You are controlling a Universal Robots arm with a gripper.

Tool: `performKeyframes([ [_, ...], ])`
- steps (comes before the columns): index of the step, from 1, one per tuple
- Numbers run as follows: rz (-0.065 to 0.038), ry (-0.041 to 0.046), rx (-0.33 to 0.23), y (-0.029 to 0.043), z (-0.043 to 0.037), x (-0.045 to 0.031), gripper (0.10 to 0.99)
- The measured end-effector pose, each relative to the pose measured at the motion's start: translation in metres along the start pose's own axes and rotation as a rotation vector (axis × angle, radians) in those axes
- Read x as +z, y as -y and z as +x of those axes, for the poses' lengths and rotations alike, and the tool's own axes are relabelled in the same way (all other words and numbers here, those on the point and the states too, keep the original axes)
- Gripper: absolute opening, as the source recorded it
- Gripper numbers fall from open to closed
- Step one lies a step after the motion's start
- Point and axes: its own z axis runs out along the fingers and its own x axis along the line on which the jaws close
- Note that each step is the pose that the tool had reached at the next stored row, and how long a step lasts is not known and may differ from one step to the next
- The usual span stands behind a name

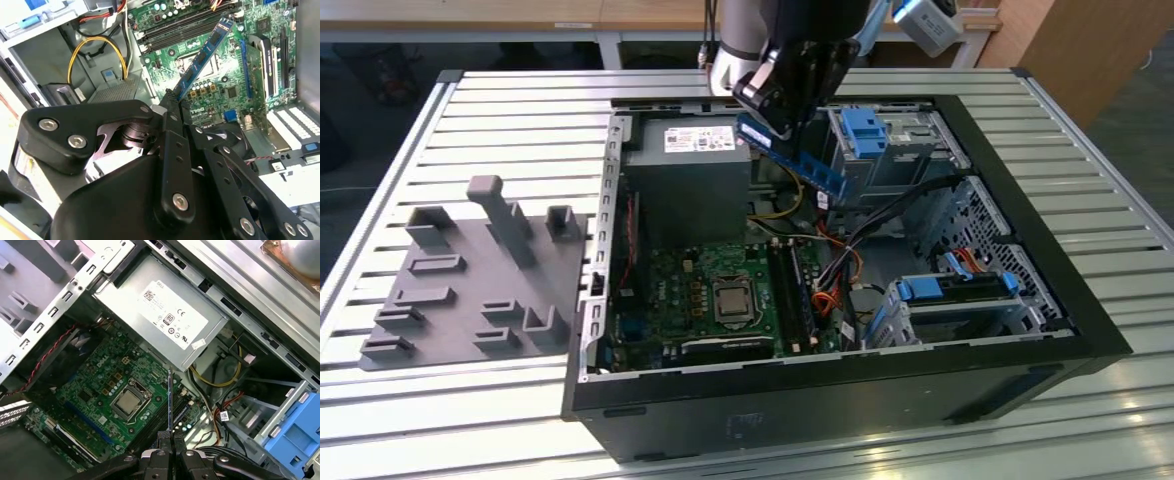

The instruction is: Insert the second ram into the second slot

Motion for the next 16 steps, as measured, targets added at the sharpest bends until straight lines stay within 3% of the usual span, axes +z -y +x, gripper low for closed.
performKeyframes([
  [16, 0.003, 0.0043, 0.138, 0.0000, 0.0000, 0.0003, 0.133],
])
